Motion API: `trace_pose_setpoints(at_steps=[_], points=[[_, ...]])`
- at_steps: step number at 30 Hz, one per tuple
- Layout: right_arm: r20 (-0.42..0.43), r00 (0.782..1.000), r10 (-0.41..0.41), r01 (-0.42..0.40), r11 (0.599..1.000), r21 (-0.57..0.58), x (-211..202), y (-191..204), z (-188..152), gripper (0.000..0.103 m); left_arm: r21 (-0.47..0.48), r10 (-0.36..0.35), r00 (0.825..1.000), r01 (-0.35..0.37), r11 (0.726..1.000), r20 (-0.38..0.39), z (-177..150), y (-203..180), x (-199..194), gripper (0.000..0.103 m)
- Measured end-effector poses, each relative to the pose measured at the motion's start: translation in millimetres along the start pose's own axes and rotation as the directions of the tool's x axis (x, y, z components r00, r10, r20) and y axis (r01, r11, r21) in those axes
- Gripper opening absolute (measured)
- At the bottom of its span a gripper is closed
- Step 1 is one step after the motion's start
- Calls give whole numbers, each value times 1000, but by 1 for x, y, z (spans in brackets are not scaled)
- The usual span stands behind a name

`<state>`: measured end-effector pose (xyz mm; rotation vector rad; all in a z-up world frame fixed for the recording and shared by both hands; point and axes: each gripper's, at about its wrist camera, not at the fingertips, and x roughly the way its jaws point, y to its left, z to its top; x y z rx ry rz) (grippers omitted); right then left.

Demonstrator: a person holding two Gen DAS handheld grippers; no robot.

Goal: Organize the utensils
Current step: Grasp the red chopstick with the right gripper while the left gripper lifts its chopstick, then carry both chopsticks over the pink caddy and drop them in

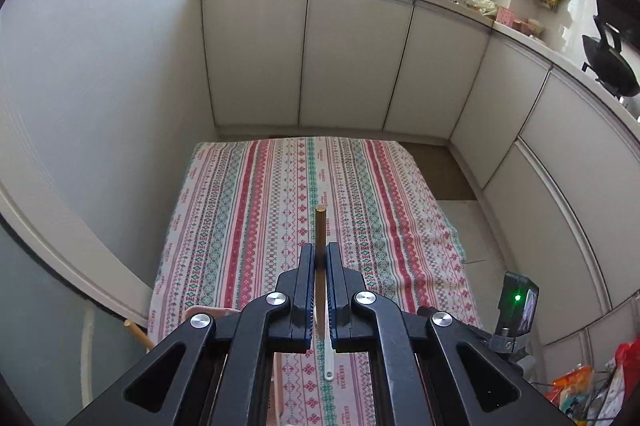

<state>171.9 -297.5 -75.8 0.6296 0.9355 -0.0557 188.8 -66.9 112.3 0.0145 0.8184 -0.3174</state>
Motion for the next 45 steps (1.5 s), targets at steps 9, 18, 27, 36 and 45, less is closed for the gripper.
trace_pose_setpoints(at_steps=[9, 18, 27, 36, 45], points=[[158, 983, 97, -71, 985, -159, -70, 53, -5, 12, 3, -26, 995, 25, 1000, 95, -10, 25, -71, 5], [182, 971, 156, -110, 964, -240, -94, 85, -18, 12, -25, -11, 986, 16, 1000, 164, -27, 55, -113, 5], [251, 937, 245, -163, 938, -308, -130, 117, -26, 12, 19, 76, 979, -81, 997, 188, -53, 75, -139, 5], [315, 861, 399, -259, 877, -404, -153, 174, -41, 12, 14, 80, 995, -80, 997, 54, -70, 91, -79, 6], [353, 784, 510, -314, 818, -482, -148, 235, -64, 12, -112, 45, 989, -29, 993, 144, -91, 119, -116, 45]])
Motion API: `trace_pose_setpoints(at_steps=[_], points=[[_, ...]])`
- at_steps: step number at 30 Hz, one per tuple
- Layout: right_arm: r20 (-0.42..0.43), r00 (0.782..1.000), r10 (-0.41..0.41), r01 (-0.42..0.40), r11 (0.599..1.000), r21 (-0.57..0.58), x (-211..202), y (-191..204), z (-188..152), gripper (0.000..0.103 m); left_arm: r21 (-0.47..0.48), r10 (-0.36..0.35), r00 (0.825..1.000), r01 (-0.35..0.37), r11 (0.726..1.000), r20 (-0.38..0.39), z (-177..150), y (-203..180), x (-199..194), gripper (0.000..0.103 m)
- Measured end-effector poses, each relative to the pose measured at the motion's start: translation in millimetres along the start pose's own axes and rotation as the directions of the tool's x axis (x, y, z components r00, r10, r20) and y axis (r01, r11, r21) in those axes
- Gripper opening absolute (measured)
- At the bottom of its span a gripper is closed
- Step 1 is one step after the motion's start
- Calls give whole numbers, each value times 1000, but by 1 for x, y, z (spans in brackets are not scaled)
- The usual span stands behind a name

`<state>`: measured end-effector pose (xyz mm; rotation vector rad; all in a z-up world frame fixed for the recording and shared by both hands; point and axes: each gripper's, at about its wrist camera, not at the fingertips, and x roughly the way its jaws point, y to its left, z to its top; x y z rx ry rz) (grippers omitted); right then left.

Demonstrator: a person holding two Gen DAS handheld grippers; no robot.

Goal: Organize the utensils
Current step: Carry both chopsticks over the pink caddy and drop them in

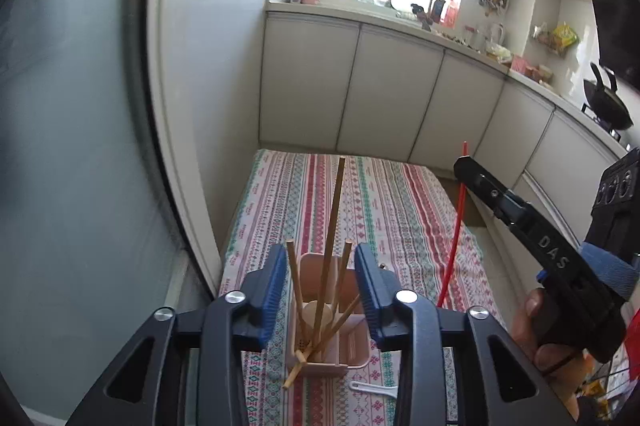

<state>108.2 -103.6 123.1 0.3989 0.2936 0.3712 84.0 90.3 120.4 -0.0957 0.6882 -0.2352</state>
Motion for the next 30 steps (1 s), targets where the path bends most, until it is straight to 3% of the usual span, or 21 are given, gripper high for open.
trace_pose_setpoints(at_steps=[7, 12, 22, 30], points=[[94, 995, -21, 27, 998, -64, 20, 30, -21, 12, -122, 18, 998, -10, 992, 59, -34, 38, -19, 48], [136, 990, -41, 60, 989, -138, 38, 48, -45, 12, -135, 58, 998, -53, 989, 30, -49, 54, -7, 48], [193, 978, -74, 127, 952, -278, 62, 64, -86, 12, -151, 62, 997, -67, 986, -41, -63, 66, 12, 48], [186, 980, -74, 117, 967, -228, 65, 48, -92, 12, -159, 62, 996, -71, 985, -63, -66, 72, 18, 48]])
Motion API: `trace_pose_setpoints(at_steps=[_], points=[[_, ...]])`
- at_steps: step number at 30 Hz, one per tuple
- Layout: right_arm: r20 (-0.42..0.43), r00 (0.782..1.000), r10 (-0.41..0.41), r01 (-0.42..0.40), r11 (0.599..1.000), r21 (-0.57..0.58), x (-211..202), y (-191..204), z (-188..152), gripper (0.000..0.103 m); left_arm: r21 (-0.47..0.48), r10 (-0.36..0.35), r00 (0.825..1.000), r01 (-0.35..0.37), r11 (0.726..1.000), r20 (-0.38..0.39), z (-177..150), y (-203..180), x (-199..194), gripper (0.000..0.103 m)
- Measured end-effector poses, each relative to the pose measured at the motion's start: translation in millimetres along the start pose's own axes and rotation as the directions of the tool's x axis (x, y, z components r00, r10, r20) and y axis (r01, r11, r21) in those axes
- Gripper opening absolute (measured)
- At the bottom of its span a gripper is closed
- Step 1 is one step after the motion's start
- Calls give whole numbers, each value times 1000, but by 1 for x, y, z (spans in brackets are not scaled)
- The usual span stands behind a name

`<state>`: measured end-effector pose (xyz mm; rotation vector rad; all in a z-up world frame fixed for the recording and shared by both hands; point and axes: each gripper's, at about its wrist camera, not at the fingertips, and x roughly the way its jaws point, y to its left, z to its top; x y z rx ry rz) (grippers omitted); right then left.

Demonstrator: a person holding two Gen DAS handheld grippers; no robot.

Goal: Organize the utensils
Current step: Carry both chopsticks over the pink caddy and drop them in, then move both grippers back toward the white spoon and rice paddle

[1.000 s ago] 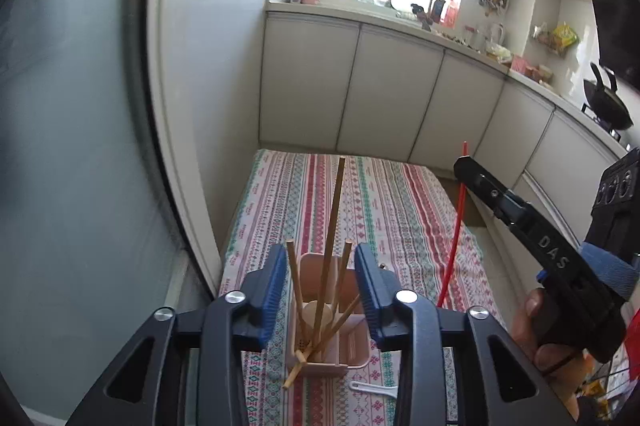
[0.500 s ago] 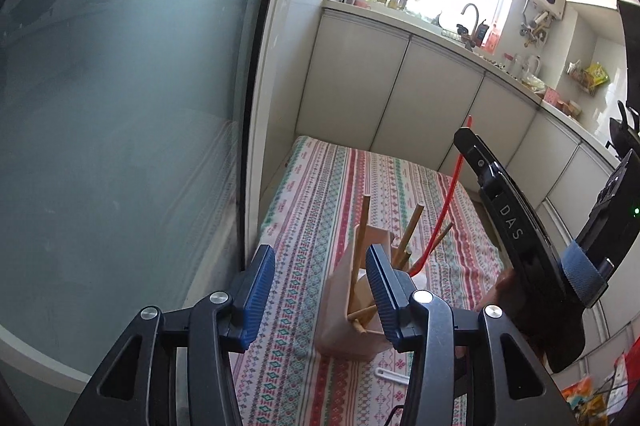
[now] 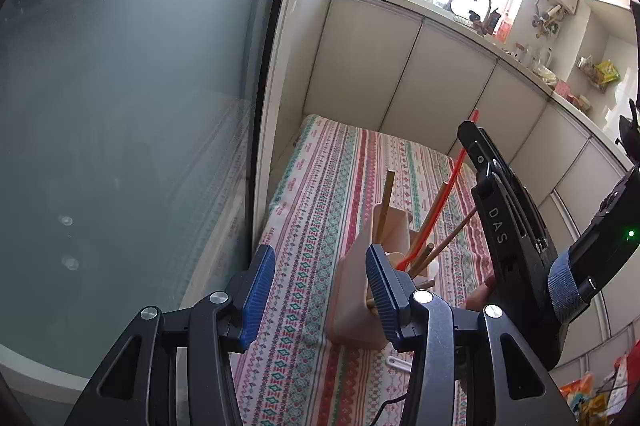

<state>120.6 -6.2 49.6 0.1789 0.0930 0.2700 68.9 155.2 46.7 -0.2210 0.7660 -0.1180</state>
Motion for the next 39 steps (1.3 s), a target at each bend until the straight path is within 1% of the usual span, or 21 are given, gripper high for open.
trace_pose_setpoints(at_steps=[4, 5, 9, 13, 14, 16, 18, 21, 26, 29, 33, 35, 38, 39], points=[[-29, 999, 14, -13, 1000, 22, -4, -7, 0, 13, -1, 1, 1000, -1, 1000, -7, 0, 1, 2, 48], [-41, 999, 25, -24, 999, 28, -4, -8, 2, 14, -3, 0, 1000, 0, 1000, -8, 0, 1, 1, 48], [-56, 997, 45, -43, 998, 38, -12, -12, 16, 32, 2, 3, 1000, -3, 1000, -14, 0, -1, 2, 49], [-88, 995, 47, -45, 999, 30, -32, -18, 35, 40, 9, 9, 999, -8, 1000, -33, -2, -5, 4, 51], [-98, 994, 41, -39, 999, 27, -38, -21, 40, 43, 12, 10, 999, -9, 1000, -36, -2, -7, 3, 51], [-120, 992, 29, -27, 999, 16, -49, -28, 49, 49, 21, 15, 999, -14, 1000, -36, -3, -13, 1, 55], [-159, 987, 14, -14, 1000, 4, -60, -37, 58, 55, 32, 16, 999, -15, 999, -31, -3, -19, -3, 60], [-240, 971, -5, 5, 1000, 1, -77, -51, 64, 60, 55, 7, 1000, -5, 998, -25, -5, -33, -11, 69], [-346, 936, -62, 64, 998, -6, -108, -78, 64, 66, 101, -10, 998, 16, 995, -58, -21, -57, -17, 78], [-418, 903, -94, 97, 995, -14, -122, -95, 57, 68, 135, -6, 996, 18, 991, -89, -32, -69, -18, 82], [-513, 850, -121, 133, 991, -13, -138, -118, 41, 69, 183, -5, 991, 30, 983, -137, -52, -83, -16, 84], [-556, 820, -139, 157, 987, -16, -144, -132, 31, 69, 208, -6, 986, 41, 977, -166, -62, -91, -11, 84], [-614, 772, -164, 194, 981, -18, -149, -151, 16, 69, 285, 6, 974, 60, 957, -227, -83, -106, 1, 84], [-633, 755, -169, 207, 978, -15, -151, -158, 11, 69, 320, 9, 967, 75, 945, -255, -93, -112, 7, 84]])
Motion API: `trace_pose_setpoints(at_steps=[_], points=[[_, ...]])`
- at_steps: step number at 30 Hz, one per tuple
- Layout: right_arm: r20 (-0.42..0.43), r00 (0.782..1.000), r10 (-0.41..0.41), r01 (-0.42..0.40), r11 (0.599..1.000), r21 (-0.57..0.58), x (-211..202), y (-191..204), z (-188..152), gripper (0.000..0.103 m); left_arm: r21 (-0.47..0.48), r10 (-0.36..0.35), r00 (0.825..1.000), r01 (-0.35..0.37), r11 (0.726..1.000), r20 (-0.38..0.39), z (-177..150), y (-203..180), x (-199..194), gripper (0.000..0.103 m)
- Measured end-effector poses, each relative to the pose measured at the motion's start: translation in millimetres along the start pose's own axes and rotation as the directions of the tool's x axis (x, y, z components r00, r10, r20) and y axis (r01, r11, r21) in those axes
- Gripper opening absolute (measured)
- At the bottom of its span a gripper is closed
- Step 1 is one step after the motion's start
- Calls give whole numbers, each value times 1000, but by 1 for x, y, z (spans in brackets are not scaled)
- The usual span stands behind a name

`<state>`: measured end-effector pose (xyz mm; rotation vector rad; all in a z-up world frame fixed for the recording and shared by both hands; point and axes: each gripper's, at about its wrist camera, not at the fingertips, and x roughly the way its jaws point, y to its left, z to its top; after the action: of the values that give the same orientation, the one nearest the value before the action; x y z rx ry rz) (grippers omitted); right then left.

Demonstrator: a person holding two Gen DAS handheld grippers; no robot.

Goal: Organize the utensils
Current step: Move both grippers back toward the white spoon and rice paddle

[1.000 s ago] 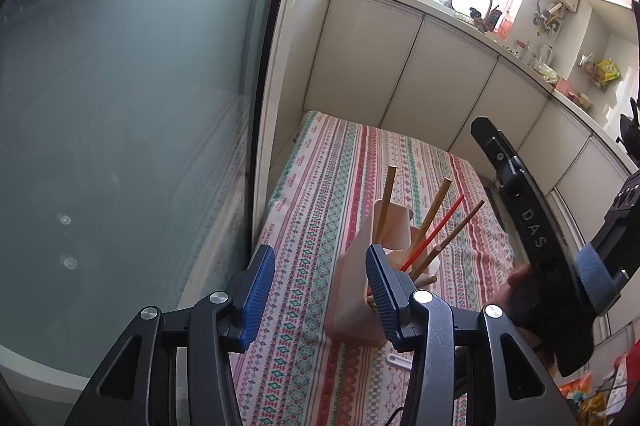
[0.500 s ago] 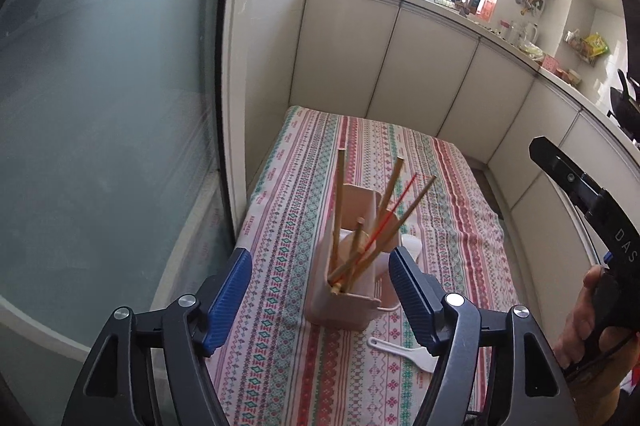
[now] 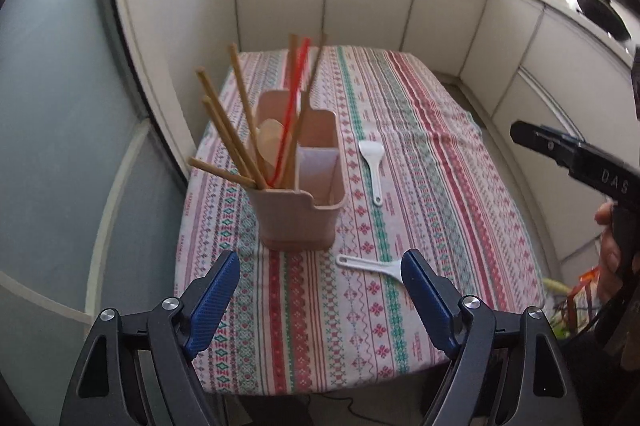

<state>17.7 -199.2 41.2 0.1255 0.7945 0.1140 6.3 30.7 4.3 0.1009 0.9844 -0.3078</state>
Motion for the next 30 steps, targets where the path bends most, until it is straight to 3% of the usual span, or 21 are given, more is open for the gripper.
trace_pose_setpoints(at_steps=[4, 7, 12, 14, 17, 21, 25, 28, 30], points=[[-96, 995, -37, 42, 998, 45, 12, -28, -15, 69, 135, -32, 993, 48, 990, -116, -17, -27, 32, 84], [-130, 990, -50, 63, 993, 96, 19, -46, -19, 69, 205, -73, 973, 119, 971, -218, -23, -47, 58, 84], [-175, 983, -52, 80, 984, 158, 25, -66, -18, 69, 375, -65, 955, 176, 910, -290, -19, -79, 93, 84], [-187, 980, -65, 95, 984, 152, 27, -69, -19, 69, 454, -45, 952, 185, 872, -302, -17, -90, 106, 84], [-197, 978, -65, 96, 984, 150, 29, -73, -20, 69, 572, -7, 943, 209, 793, -334, -17, -106, 129, 84], [-216, 973, -74, 110, 982, 156, 32, -78, -23, 69, 659, -1, 916, 289, 695, -401, -22, -123, 158, 82], [-224, 972, -70, 113, 976, 186, 32, -87, -24, 69, 726, 48, 894, 330, 603, -446, -31, -135, 182, 64], [-223, 971, -87, 135, 969, 207, 31, -95, -24, 69, 735, 77, 879, 342, 586, -470, -32, -137, 198, 56], [-227, 969, -94, 145, 965, 217, 31, -100, -25, 69, 694, 37, 871, 365, 621, -491, -24, -136, 201, 46]])
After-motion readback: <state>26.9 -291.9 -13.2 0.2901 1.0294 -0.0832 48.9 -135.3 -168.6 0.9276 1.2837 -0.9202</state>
